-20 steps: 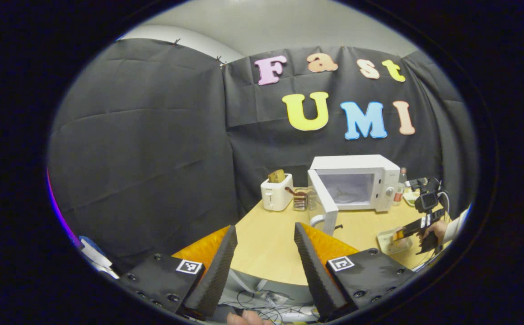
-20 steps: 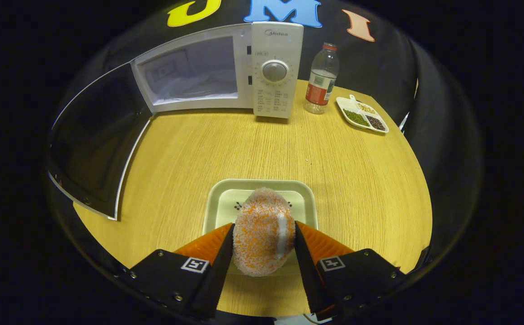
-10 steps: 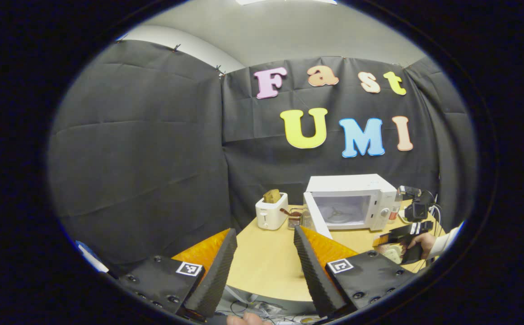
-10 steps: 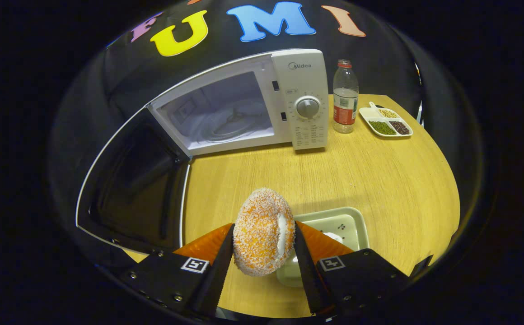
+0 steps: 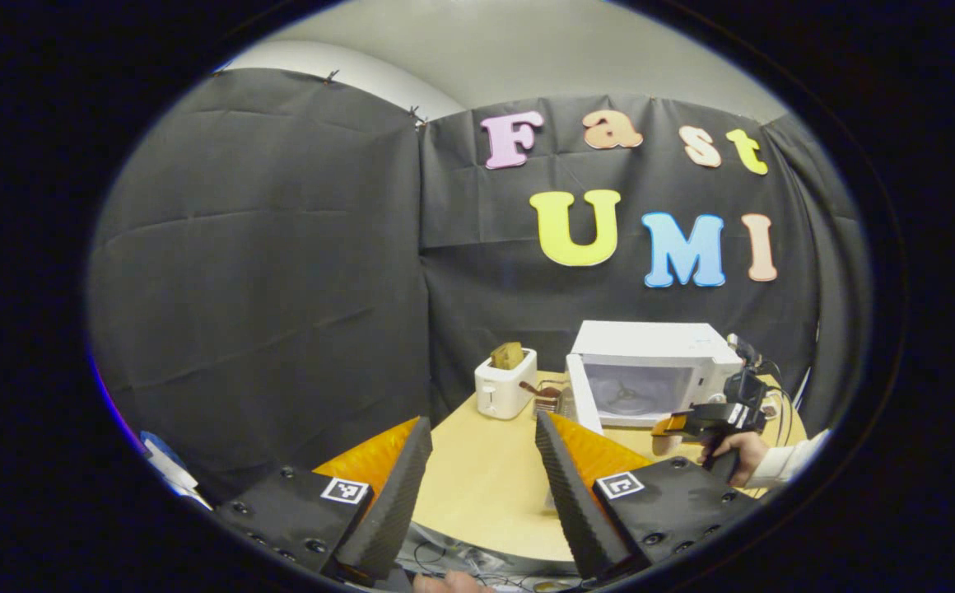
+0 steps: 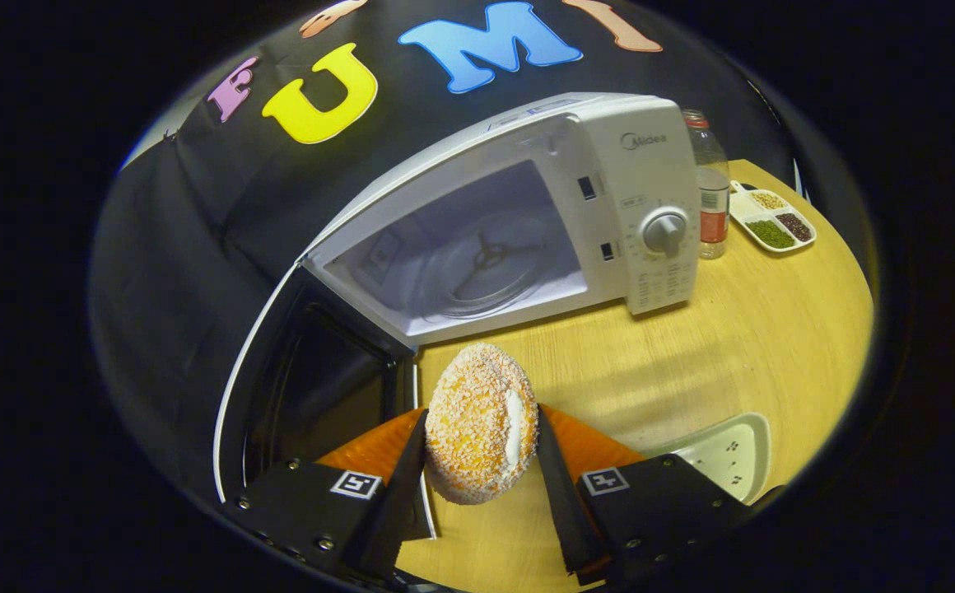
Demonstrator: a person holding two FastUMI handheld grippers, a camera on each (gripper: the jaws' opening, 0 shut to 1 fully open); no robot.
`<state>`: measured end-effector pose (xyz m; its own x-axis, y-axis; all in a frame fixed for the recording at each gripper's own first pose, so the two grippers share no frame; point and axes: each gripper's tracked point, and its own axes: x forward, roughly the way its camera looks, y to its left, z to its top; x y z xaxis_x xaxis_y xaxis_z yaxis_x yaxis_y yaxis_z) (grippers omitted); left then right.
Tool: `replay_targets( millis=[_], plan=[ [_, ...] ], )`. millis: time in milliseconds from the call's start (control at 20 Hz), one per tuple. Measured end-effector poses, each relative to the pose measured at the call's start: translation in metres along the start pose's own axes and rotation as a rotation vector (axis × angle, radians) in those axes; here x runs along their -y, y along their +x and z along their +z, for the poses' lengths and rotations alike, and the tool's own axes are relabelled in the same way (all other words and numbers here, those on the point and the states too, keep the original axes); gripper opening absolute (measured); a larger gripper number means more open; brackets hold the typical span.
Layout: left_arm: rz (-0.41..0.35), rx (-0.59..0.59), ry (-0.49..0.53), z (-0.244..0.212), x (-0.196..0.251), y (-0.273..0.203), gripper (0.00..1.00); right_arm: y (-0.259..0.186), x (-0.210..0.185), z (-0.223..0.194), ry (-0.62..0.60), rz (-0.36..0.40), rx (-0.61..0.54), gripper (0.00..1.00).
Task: Open the microwave oven with the left hand, put the food in, and close the microwave oven.
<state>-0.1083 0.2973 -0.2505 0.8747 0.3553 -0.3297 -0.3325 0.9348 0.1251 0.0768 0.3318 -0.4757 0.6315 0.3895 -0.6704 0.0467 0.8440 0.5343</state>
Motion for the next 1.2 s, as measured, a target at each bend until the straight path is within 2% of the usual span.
replay_targets(
  millis=[200, 250, 300, 500, 550, 600, 650, 700, 750, 800, 950, 1050, 1100, 1200],
  plan=[
    [0.044, -0.024, 0.007, 0.0, -0.002, 0.004, 0.85, 0.043, -0.017, 0.025, -0.022, 0.019, 0.093, 0.73],
    [0.056, -0.034, 0.021, -0.001, -0.004, 0.004, 0.81, 0.053, -0.021, 0.03, -0.039, 0.027, 0.121, 0.73],
    [0.068, -0.041, 0.033, -0.002, -0.006, 0.004, 0.89, 0.062, -0.025, 0.036, -0.045, 0.036, 0.143, 0.73],
    [0.098, -0.084, 0.044, -0.006, -0.005, 0.009, 0.81, 0.092, -0.035, 0.053, -0.028, 0.059, 0.236, 0.73],
    [0.105, -0.089, 0.048, -0.005, -0.007, 0.01, 0.81, 0.1, -0.035, 0.053, -0.024, 0.055, 0.245, 0.73],
    [0.115, -0.095, 0.052, -0.005, -0.009, 0.01, 0.89, 0.107, -0.035, 0.055, -0.02, 0.054, 0.249, 0.73],
    [0.123, -0.103, 0.052, -0.007, -0.012, 0.009, 0.89, 0.116, -0.035, 0.055, -0.014, 0.052, 0.25, 0.73],
    [0.13, -0.118, 0.051, -0.011, -0.013, 0.01, 0.85, 0.124, -0.034, 0.057, -0.004, 0.055, 0.254, 0.73],
    [0.138, -0.131, 0.049, -0.014, -0.016, 0.009, 0.85, 0.13, -0.033, 0.059, 0.007, 0.052, 0.257, 0.73],
    [0.146, -0.141, 0.047, -0.018, -0.018, 0.01, 0.81, 0.136, -0.03, 0.066, 0.018, 0.043, 0.271, 0.73],
    [0.165, -0.166, 0.056, -0.021, -0.023, 0.011, 0.85, 0.152, -0.024, 0.084, 0.042, 0.031, 0.319, 0.73],
    [0.163, -0.179, 0.057, -0.024, -0.021, 0.012, 0.85, 0.16, -0.017, 0.097, 0.047, -0.005, 0.365, 0.73],
    [0.161, -0.184, 0.056, -0.025, -0.018, 0.013, 0.89, 0.163, -0.016, 0.102, 0.042, -0.01, 0.377, 0.73],
    [0.155, -0.197, 0.052, -0.029, -0.015, 0.017, 0.85, 0.174, -0.013, 0.104, 0.039, -0.035, 0.381, 0.73]
  ],
)
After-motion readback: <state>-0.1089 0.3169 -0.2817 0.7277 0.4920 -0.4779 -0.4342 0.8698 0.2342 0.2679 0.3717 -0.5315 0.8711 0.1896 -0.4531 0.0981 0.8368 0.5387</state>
